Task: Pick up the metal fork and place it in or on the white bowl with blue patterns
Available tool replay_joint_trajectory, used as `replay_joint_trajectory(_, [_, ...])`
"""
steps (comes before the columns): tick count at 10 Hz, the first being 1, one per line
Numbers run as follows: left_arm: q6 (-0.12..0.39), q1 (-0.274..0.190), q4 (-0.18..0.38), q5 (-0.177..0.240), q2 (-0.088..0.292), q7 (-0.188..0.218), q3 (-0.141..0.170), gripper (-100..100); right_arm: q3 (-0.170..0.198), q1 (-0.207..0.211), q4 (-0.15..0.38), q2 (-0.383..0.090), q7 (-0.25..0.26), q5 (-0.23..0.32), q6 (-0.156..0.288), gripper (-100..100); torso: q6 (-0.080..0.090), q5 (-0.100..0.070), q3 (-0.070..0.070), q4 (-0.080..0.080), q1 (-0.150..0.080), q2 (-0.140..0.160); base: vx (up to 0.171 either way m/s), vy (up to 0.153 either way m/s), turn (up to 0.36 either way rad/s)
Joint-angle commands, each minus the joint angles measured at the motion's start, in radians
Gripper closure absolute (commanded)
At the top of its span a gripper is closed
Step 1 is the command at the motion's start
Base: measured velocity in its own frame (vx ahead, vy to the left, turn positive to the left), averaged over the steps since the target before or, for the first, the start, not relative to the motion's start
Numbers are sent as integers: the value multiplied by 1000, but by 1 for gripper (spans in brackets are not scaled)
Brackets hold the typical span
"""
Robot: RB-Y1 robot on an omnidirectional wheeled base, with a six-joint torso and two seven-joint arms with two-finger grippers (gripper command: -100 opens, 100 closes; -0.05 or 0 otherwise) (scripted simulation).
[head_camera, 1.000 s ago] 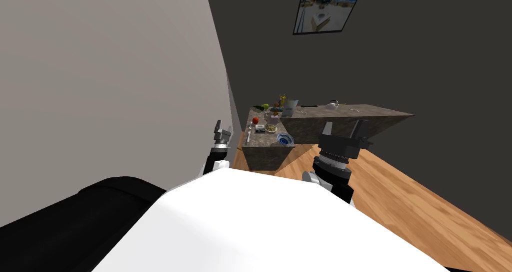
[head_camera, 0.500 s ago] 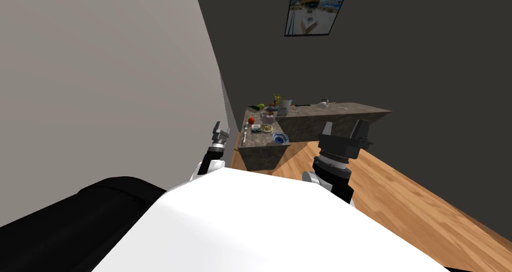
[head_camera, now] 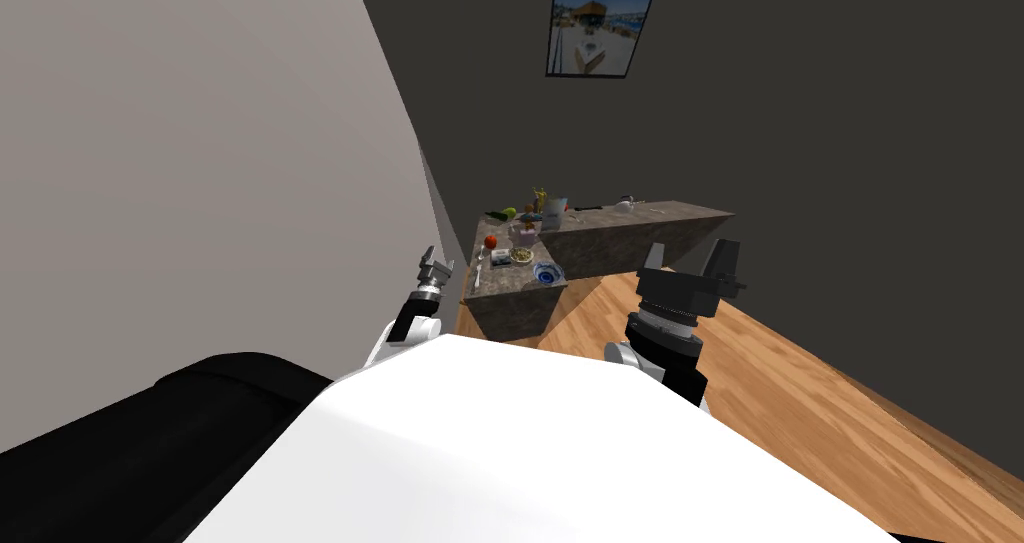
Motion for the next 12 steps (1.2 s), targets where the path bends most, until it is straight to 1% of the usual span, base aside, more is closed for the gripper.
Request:
replay_joint_trajectory(1, [29, -4, 7, 5, 5, 24, 14, -100, 0, 0, 0, 0, 0, 0, 0, 0, 0, 0, 0, 0, 0, 0, 4, -23, -75])
replay_joint_trajectory(2, [70, -9, 14, 14, 12, 62, 41, -100, 0, 0, 0, 0, 0, 0, 0, 0, 0, 0, 0, 0, 1, 0, 7, -31, -143])
replay_joint_trajectory(3, [96, -13, 22, 24, 18, 88, 68, -100, 0, 0, 0, 0, 0, 0, 0, 0, 0, 0, 0, 0, 1, 0, 9, -48, -264])
replay_joint_trajectory(4, [114, -13, 22, 24, 18, 102, 68, -100, 0, 0, 0, 0, 0, 0, 0, 0, 0, 0, 0, 0, 0, 0, 8, -32, -85])
replay_joint_trajectory(5, [143, -18, 31, 35, 24, 139, 95, -100, 0, 0, 0, 0, 0, 0, 0, 0, -1, 0, 0, 0, 0, 0, 5, -35, -155])
replay_joint_trajectory(6, [158, -18, 31, 35, 24, 142, 95, -100, 0, 0, 0, 0, 0, 0, 0, 0, 0, 0, 0, 0, 0, 0, 7, -25, -78])
replay_joint_trajectory(7, [198, -24, 39, 46, 30, 183, 121, -100, 0, 0, 0, 0, 0, 0, 0, 0, -1, 0, 0, 0, 1, 0, 9, -30, -142])
replay_joint_trajectory(8, [202, -24, 39, 46, 30, 183, 121, -100, 0, 0, 0, 0, 0, 0, 0, 0, 0, 0, 0, 0, 1, 0, 9, -22, -78])
replay_joint_trajectory(9, [244, -31, 49, 57, 35, 225, 147, -100, 0, 0, 0, 0, 0, 0, 0, 0, -1, 0, 0, 0, 1, 0, 13, -30, -169])
replay_joint_trajectory(10, [248, -31, 49, 57, 35, 225, 147, -100, 0, 0, 0, 0, 0, 0, 0, 0, 0, 0, 0, 0, 1, 0, 7, -25, -78])
replay_joint_trajectory(11, [285, -38, 59, 69, 41, 267, 172, -100, 0, 0, 0, 0, 0, 0, 0, 0, -1, 0, 0, 0, 1, 0, 7, -30, -154])
replay_joint_trajectory(12, [293, -38, 59, 69, 41, 267, 172, -100, 0, 0, 0, 0, 0, 0, 0, 0, 0, 0, 0, 0, 1, 0, 8, -19, -67])
